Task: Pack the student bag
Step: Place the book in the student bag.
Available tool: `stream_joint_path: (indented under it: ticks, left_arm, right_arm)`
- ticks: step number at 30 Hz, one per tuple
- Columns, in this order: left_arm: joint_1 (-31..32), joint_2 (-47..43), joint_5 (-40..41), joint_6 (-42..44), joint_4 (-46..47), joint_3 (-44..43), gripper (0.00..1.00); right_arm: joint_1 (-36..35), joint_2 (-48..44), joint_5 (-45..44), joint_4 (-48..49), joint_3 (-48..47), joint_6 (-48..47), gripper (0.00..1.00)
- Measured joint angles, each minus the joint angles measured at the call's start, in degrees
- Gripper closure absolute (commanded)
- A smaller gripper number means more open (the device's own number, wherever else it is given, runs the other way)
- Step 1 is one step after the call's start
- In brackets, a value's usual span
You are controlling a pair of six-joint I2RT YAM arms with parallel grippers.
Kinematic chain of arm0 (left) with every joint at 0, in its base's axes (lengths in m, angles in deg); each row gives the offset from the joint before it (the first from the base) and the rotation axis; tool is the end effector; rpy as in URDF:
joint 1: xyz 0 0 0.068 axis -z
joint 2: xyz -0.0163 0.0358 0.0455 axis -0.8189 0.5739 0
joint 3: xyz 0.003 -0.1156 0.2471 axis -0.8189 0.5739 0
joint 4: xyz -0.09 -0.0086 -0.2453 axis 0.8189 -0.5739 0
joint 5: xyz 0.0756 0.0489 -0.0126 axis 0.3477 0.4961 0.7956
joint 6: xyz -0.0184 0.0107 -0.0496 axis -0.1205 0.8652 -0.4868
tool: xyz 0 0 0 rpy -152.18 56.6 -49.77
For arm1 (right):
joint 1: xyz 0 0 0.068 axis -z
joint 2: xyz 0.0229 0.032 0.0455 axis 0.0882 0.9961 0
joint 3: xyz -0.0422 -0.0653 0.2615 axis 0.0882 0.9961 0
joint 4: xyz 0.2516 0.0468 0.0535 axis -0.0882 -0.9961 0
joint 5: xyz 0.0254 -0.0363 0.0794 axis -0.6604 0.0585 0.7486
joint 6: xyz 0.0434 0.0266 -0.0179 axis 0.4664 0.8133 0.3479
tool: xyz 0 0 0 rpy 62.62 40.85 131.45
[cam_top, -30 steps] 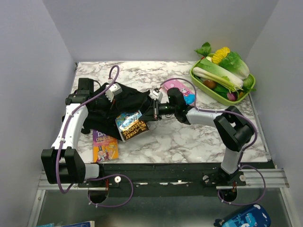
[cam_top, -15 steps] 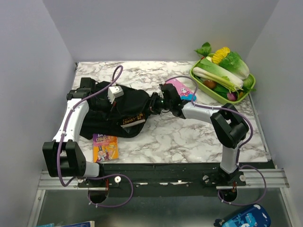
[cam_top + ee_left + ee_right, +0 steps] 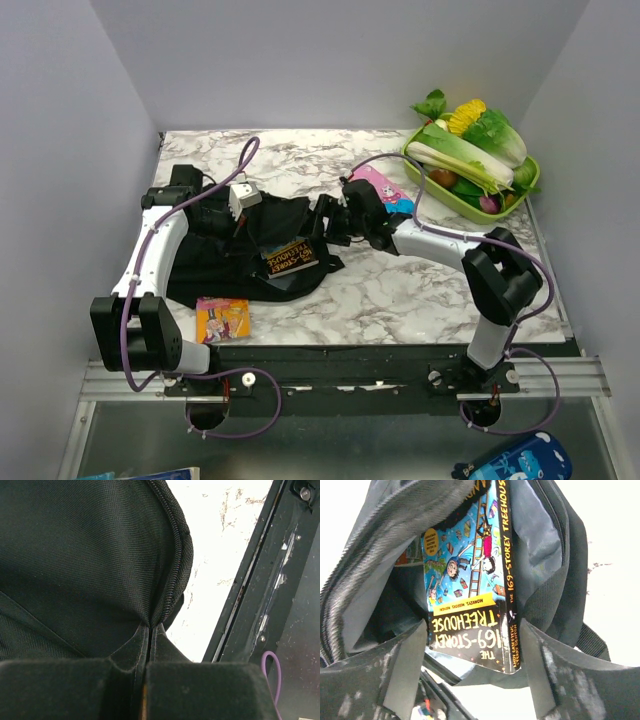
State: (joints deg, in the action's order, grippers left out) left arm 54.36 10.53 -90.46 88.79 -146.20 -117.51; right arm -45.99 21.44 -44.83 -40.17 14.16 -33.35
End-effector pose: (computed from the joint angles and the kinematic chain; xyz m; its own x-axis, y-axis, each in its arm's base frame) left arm 0.2479 -0.0261 0.2965 -0.5254 0.4271 -0.7359 0.8382 0.4084 -0.3615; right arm 0.2992 0.2704 0.2091 -0.8712 0.2220 -0.4379 -0.1864 0.6755 0.7134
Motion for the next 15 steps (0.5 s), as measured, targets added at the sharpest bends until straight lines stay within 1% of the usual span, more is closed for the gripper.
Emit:
stream_joint_path:
  ticks: [5, 8, 10, 11, 12, 15]
  left_arm:
    - [0.0, 0.0, -0.1, -0.8, 0.5, 0.0, 0.99]
    - [0.0, 0.0, -0.1, -1.4, 0.9, 0.0, 0.99]
    - [0.0, 0.0, -0.1, -1.7, 1.1, 0.0, 1.00]
    - [0.0, 0.0, -0.1, -1.8, 1.2, 0.0, 0.99]
    - [0.0, 0.0, -0.1, -1.9, 1.4, 0.0, 0.99]
    - [0.0, 0.0, -0.1, -2.4, 1.6, 0.0, 0.99]
  right_arm:
    - [0.0, -0.5, 0.0, 0.1, 0.2, -2.0, 0.30]
    - [0.0, -0.3, 0.0, 0.1, 0.3, -2.6, 0.39]
    - [-0.2, 0.1, 0.0, 0.2, 0.3, -3.0, 0.56]
    - [-0.2, 0.4, -0.1, 0.4, 0.3, -3.1, 0.69]
    - [-0.3, 0.8, -0.2, 0.8, 0.3, -3.3, 0.99]
    - [-0.4, 2.7, -1.9, 1.7, -0.2, -3.4, 0.99]
